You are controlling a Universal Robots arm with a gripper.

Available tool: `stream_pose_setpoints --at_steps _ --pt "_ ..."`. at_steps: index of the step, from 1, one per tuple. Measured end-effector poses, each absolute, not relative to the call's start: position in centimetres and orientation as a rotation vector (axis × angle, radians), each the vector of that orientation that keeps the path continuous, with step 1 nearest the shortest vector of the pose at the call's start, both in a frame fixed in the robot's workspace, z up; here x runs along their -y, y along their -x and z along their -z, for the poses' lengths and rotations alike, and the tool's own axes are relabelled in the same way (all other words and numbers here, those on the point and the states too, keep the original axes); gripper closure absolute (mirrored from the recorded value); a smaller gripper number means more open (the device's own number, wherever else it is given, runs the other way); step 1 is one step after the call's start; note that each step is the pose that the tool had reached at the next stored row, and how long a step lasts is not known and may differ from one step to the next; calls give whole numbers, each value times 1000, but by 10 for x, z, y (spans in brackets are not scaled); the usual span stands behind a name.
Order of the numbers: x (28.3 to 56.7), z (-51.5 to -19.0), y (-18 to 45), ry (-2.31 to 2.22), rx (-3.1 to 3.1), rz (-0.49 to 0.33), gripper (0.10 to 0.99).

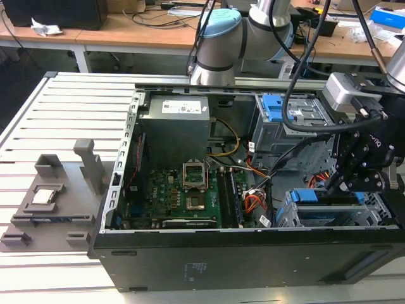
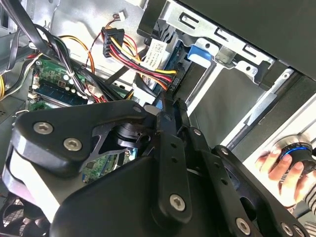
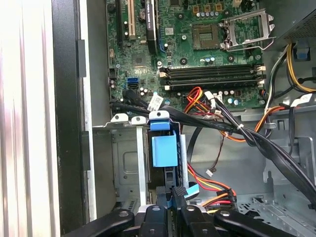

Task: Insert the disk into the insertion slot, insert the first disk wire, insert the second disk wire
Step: 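Insert the second disk wire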

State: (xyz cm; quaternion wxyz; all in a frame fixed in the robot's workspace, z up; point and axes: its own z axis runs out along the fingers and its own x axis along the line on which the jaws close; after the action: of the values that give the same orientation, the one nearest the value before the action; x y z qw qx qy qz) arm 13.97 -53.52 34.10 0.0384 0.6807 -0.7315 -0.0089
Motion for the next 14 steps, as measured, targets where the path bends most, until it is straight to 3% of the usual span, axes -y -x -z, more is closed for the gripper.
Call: stream_pose_setpoints --at_steps 5,6,14 --pt "535 -341 -140 -2088 2244 27 894" --pt "535 -341 -140 -2088 2243 27 831" --pt "534 -356 -140 -2079 2236 8 831"
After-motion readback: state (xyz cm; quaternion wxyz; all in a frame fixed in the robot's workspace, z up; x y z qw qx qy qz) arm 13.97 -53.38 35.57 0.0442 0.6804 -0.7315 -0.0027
